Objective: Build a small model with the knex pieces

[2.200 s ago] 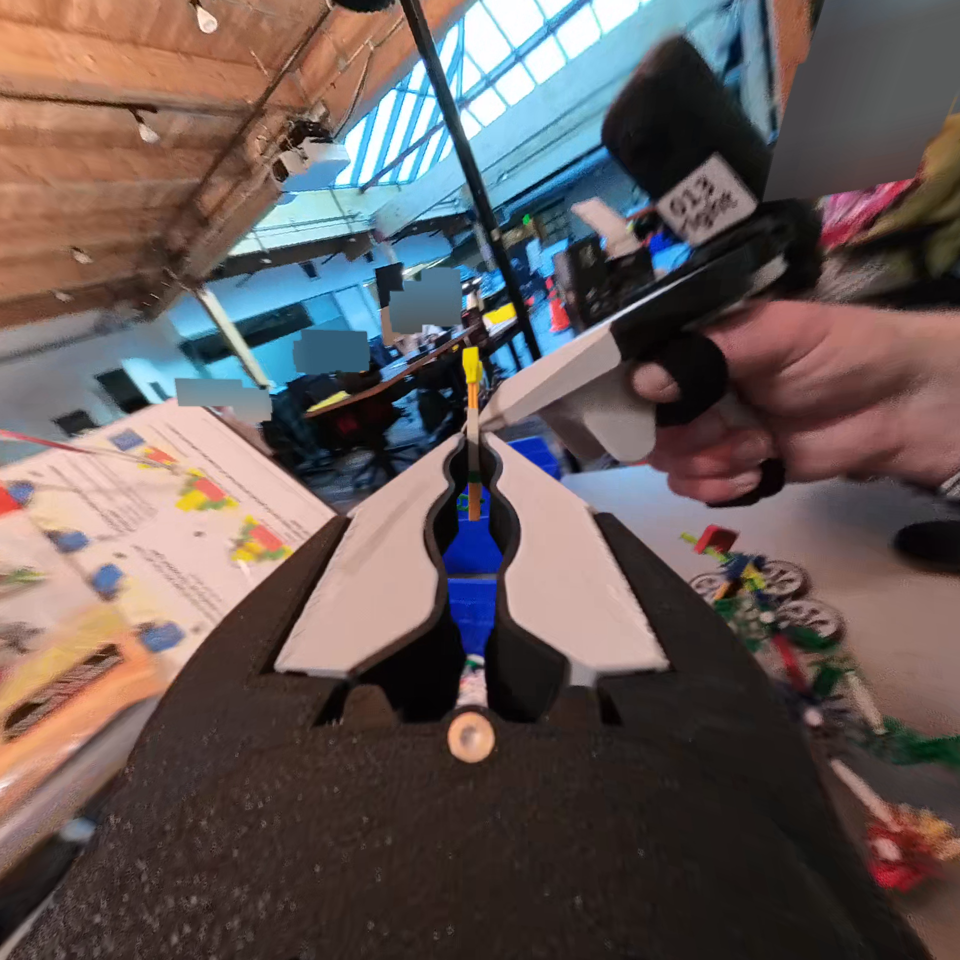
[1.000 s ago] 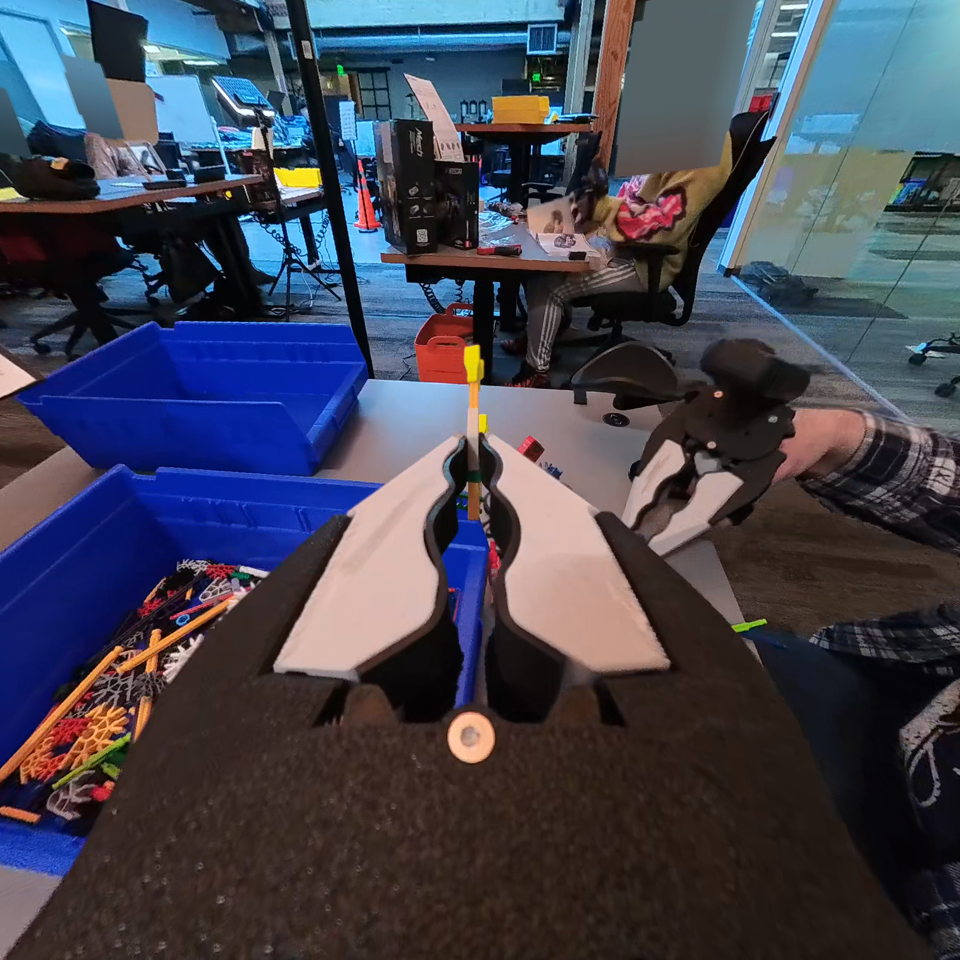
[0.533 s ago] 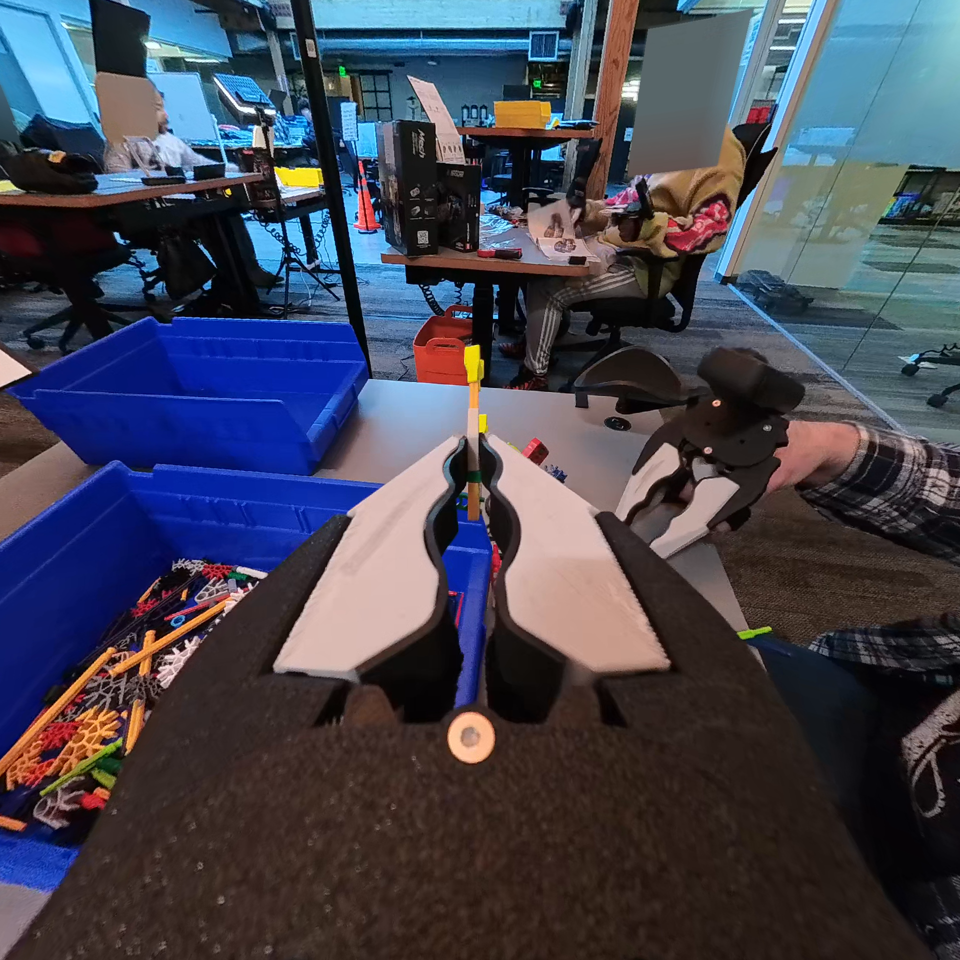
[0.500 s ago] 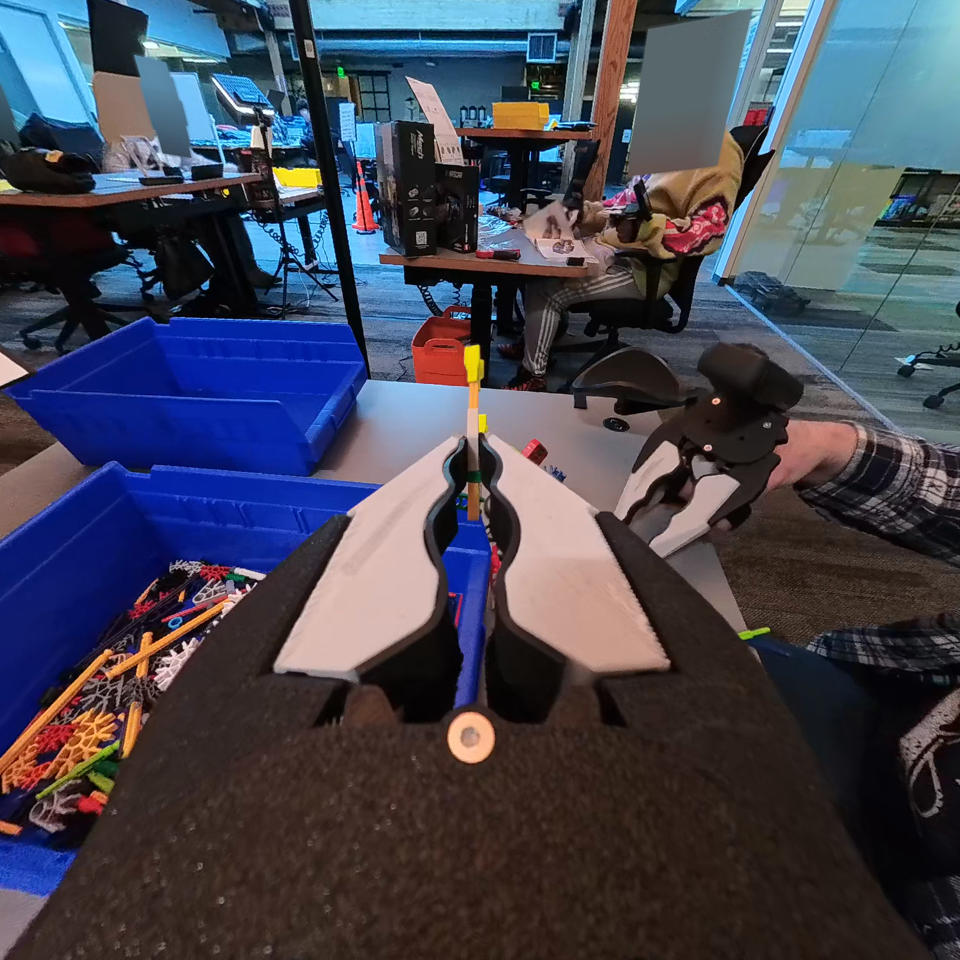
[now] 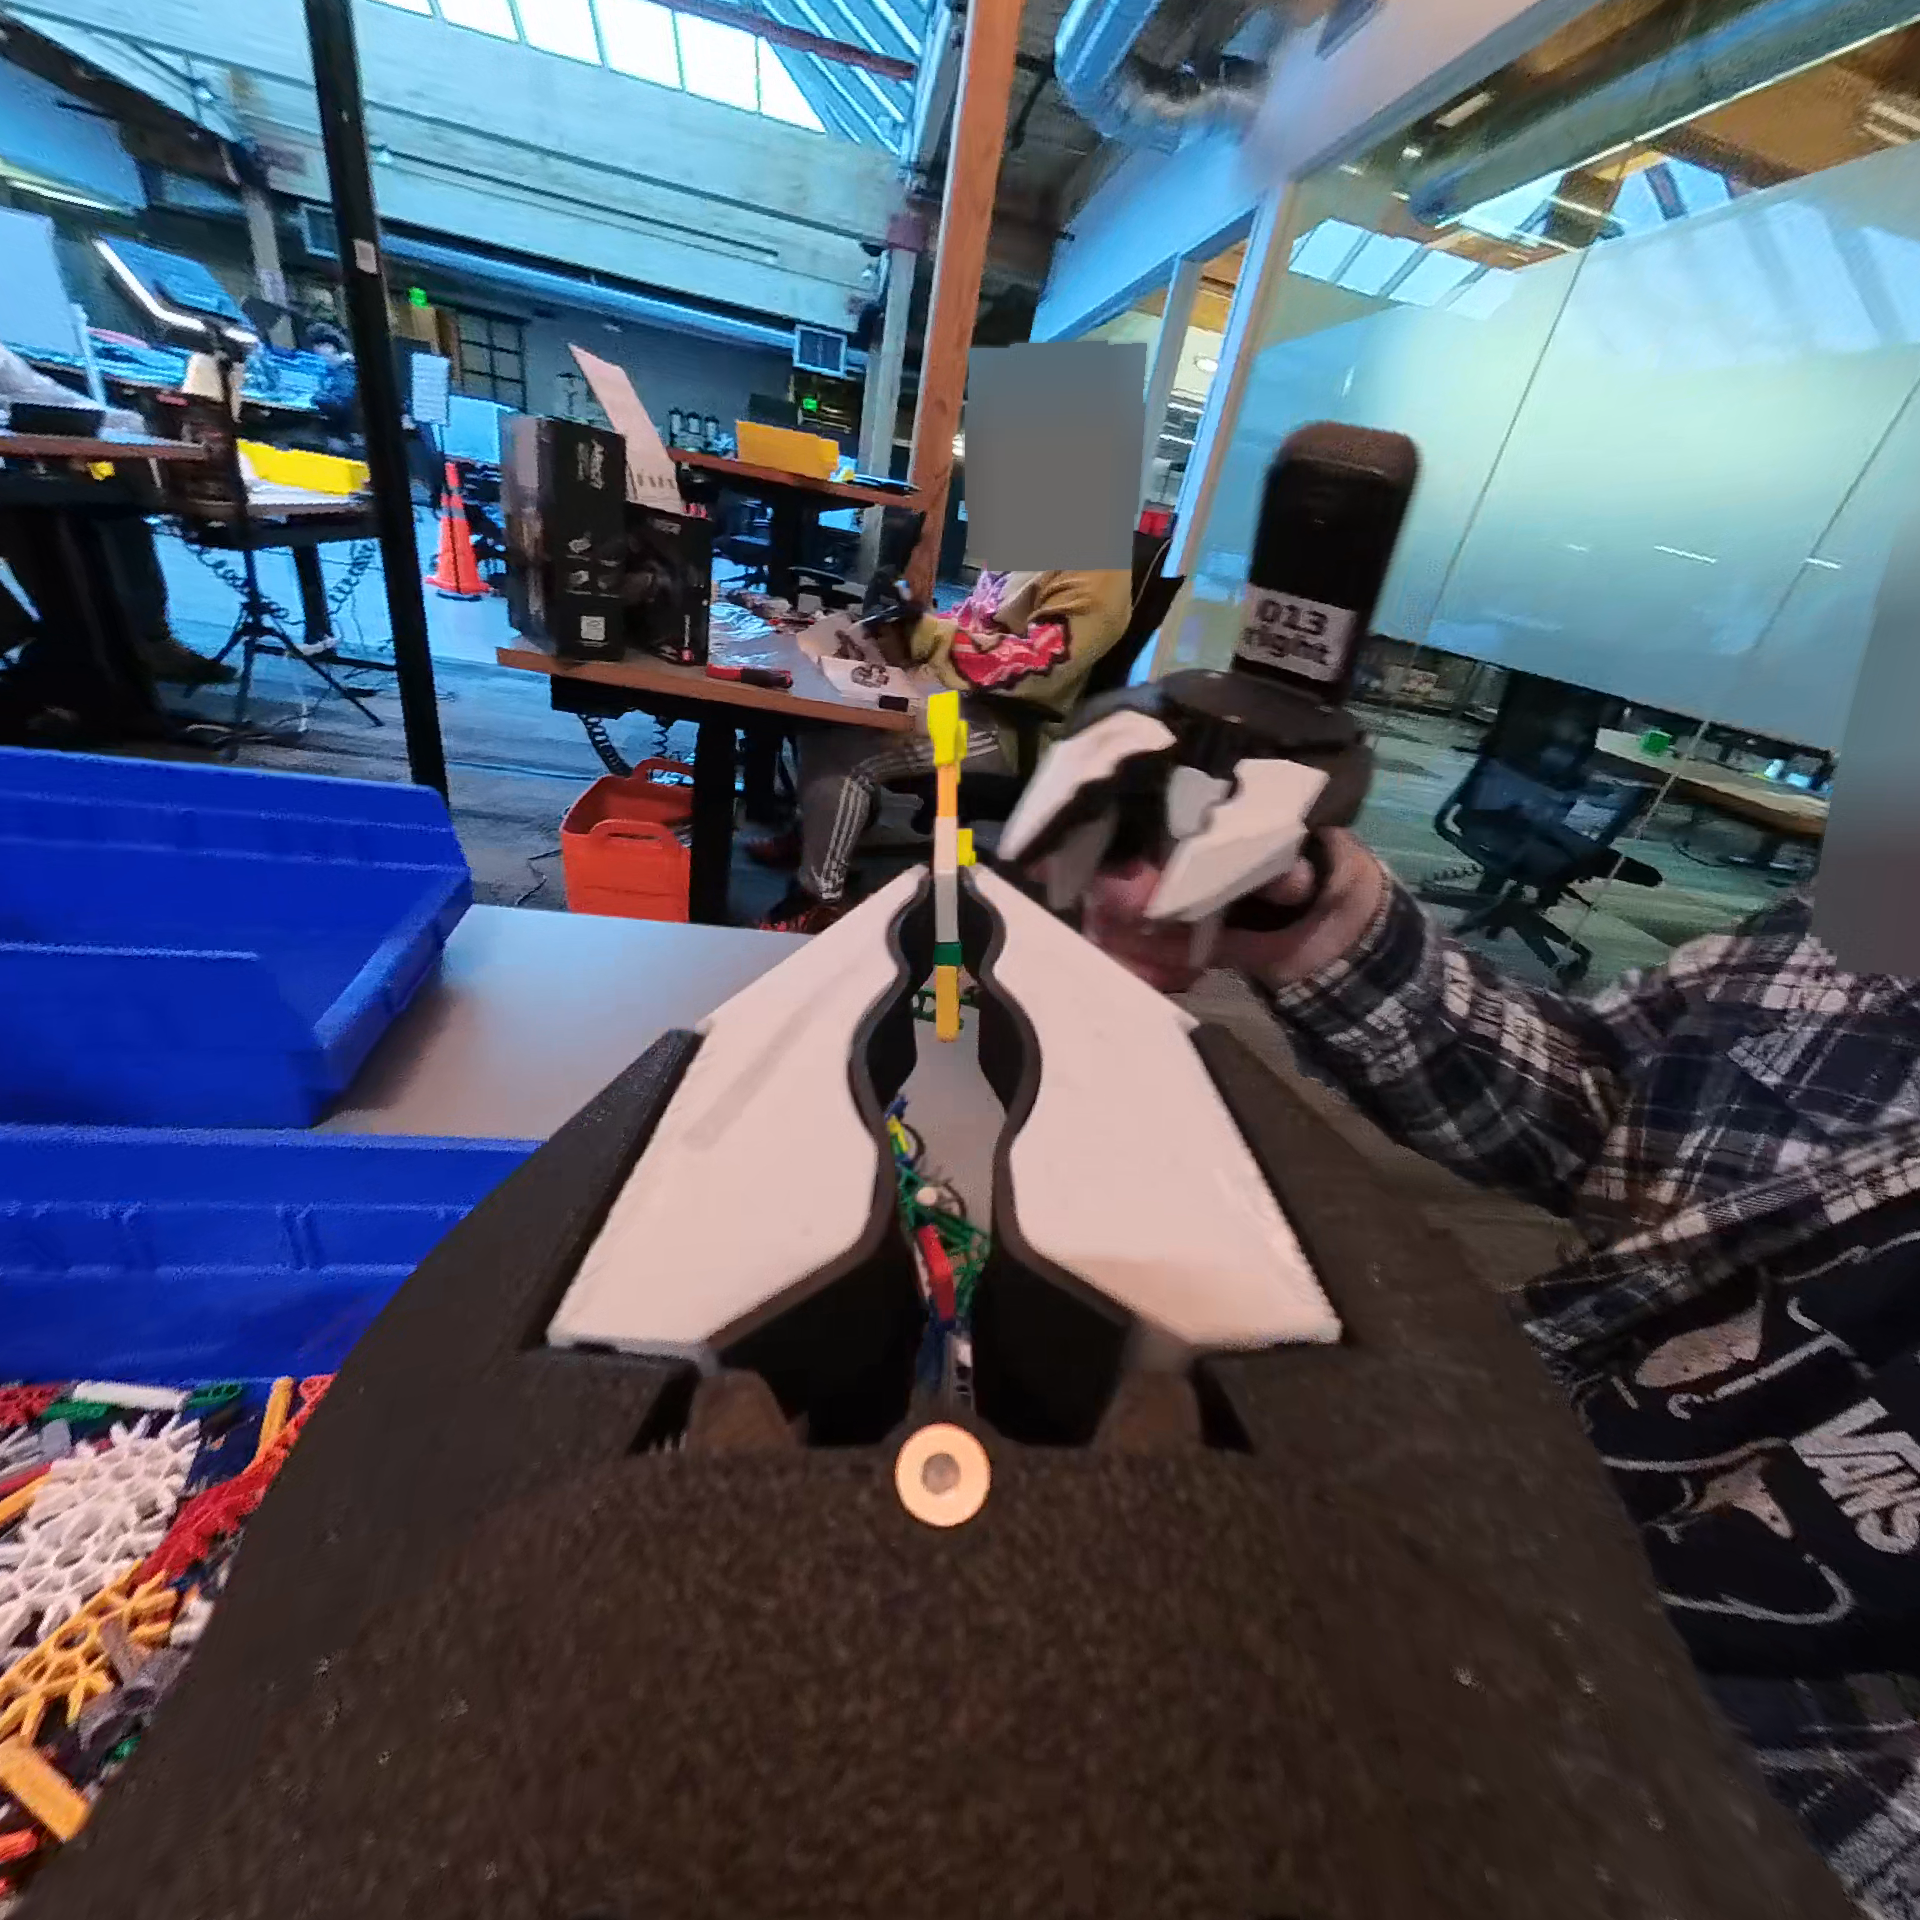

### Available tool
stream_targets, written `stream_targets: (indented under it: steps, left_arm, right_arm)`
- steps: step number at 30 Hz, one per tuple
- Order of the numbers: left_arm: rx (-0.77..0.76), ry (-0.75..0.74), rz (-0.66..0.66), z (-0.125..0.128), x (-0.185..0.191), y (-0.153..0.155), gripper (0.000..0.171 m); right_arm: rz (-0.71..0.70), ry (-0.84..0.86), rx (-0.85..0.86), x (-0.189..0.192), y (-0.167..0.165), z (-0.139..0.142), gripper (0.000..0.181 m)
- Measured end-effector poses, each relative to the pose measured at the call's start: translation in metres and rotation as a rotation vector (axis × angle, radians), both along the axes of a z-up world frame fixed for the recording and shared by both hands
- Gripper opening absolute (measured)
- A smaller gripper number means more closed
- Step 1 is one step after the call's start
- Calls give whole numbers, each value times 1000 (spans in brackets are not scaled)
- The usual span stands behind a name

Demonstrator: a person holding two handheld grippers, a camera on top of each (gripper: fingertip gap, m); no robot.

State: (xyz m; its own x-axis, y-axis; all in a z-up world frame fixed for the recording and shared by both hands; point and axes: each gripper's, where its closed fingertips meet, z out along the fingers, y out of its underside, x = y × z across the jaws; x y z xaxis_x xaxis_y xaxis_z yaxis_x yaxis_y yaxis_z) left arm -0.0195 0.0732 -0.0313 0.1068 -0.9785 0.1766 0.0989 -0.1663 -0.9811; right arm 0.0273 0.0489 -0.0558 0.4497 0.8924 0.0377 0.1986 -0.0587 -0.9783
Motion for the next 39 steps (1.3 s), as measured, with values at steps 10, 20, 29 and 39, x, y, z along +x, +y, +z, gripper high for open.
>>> stream_targets:
  steps: [10, 20, 29, 39]
  left_arm:
    - [21, -10, -88, 16, 1, -13, 1]
    - [12, -100, -92, 21, 0, -7, 30]
    - [-44, -92, -41, 14, 6, 8, 38]
    - [-88, -164, -176, 17, 23, -14, 18]
  right_arm:
    - [208, 159, -76, -34, 13, 27, 4]
    - [212, 277, -117, -30, 20, 43, 4]
    - [246, 384, -115, -26, 18, 62, 4]
    - [285, 355, -93, -28, 15, 61, 4]
